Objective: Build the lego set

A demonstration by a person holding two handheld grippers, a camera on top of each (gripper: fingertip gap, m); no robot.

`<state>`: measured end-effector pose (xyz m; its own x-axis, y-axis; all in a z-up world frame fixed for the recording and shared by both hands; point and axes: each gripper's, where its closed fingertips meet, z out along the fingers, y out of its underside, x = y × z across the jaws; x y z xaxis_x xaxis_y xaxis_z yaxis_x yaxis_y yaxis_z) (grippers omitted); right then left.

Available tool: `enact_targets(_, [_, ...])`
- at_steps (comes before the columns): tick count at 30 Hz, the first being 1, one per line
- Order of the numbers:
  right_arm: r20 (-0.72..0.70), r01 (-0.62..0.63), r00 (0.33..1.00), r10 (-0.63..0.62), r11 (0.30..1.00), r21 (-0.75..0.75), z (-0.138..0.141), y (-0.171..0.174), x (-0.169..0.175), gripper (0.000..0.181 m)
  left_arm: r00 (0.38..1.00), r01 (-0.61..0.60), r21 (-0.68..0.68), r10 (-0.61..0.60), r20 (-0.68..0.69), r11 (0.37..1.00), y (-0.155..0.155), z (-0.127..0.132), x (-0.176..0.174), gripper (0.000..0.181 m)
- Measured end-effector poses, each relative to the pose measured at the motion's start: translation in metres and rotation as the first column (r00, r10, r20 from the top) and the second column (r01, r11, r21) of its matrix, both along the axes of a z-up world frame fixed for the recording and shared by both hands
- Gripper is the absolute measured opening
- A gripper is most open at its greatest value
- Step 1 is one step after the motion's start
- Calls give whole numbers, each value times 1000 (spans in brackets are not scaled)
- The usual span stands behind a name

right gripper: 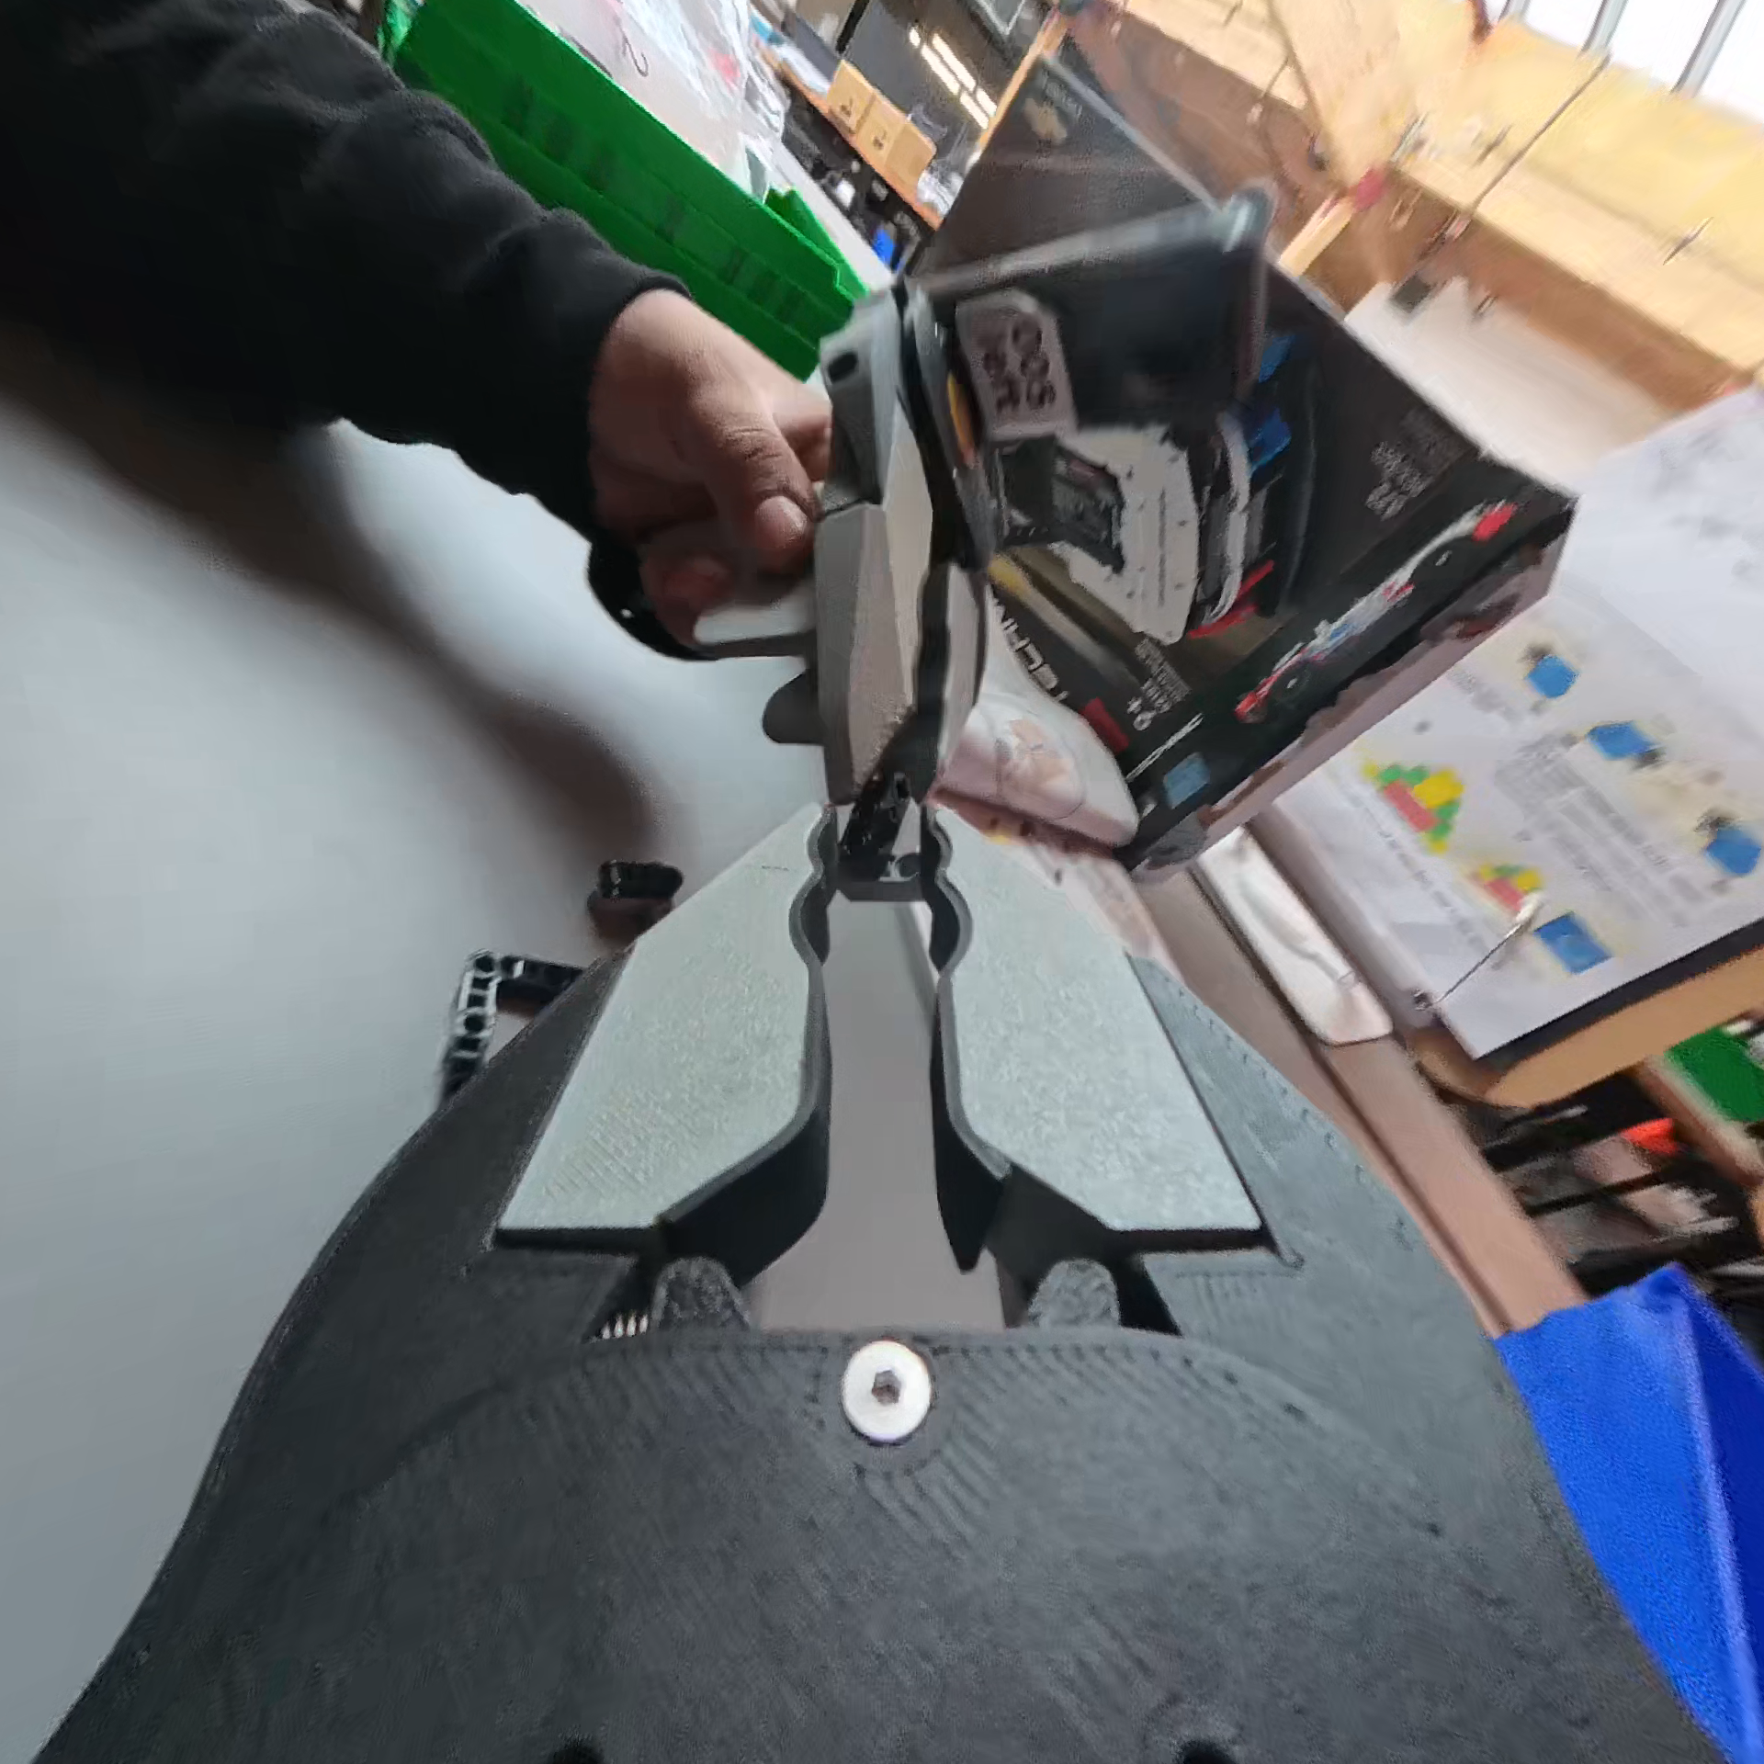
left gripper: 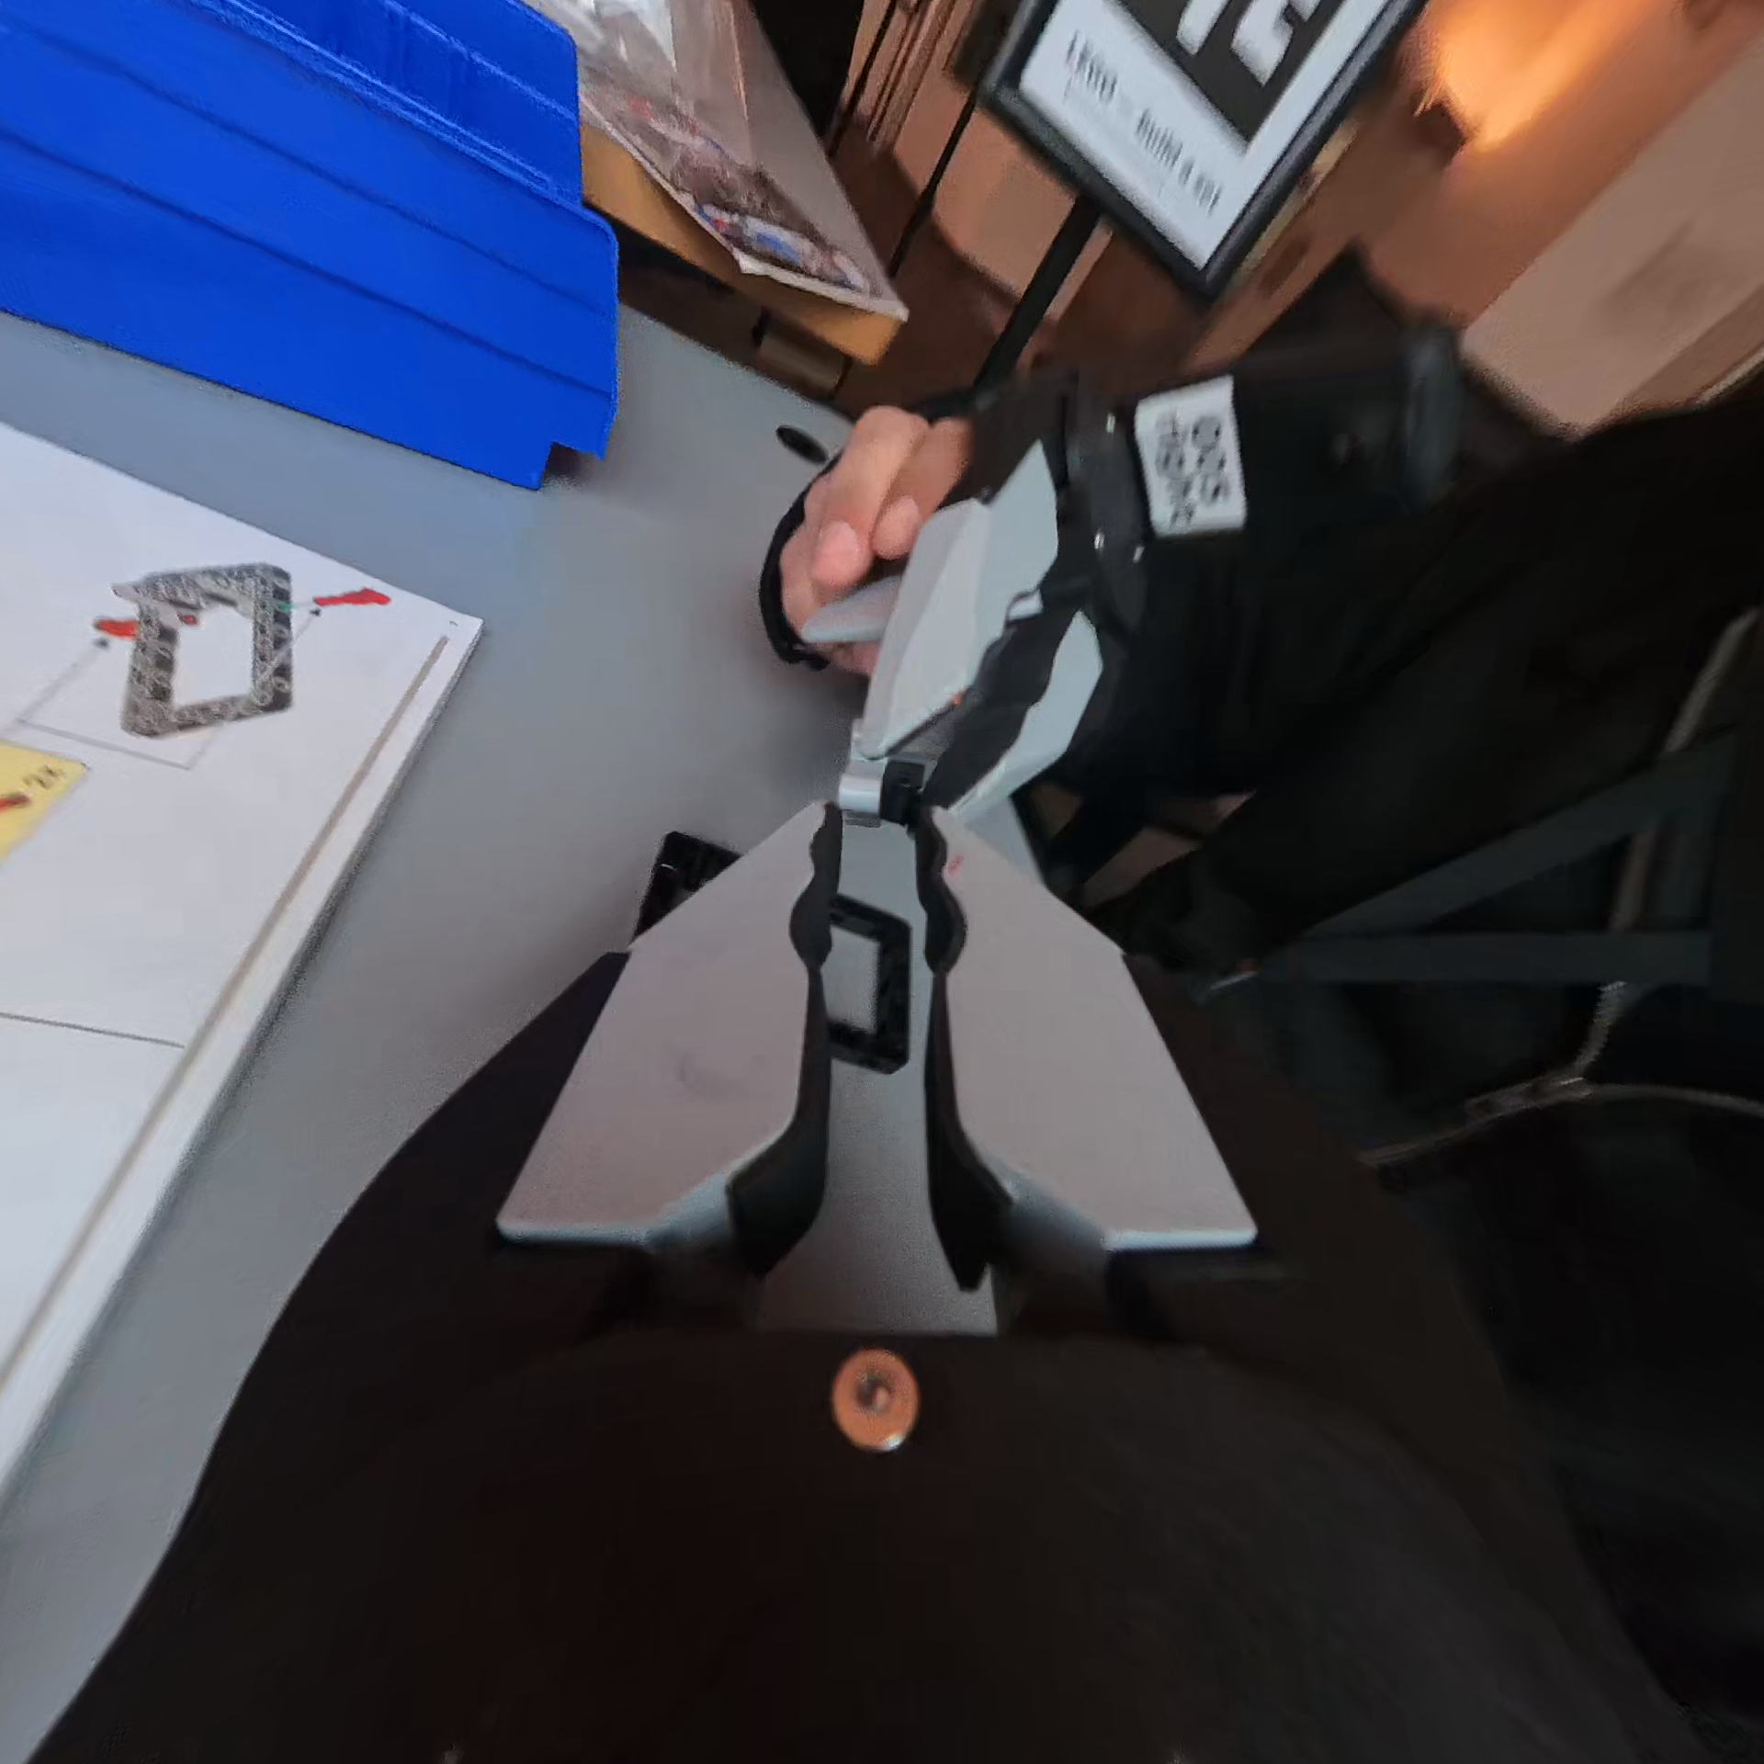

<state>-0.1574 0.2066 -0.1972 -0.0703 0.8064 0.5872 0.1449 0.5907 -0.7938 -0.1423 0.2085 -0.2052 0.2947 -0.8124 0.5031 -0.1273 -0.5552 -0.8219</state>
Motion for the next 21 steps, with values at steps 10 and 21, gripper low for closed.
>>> enact_targets(10, [432, 431, 883, -183, 682, -591, -73, -3, 64, 48, 861, 157, 357, 49, -506, 921, 7, -34, 11, 13])
enact_targets(21, [639, 440, 768, -40, 758, -481, -98, 8, 46, 22, 703, 282, 375, 76, -707, 883, -8, -50, -1, 12])
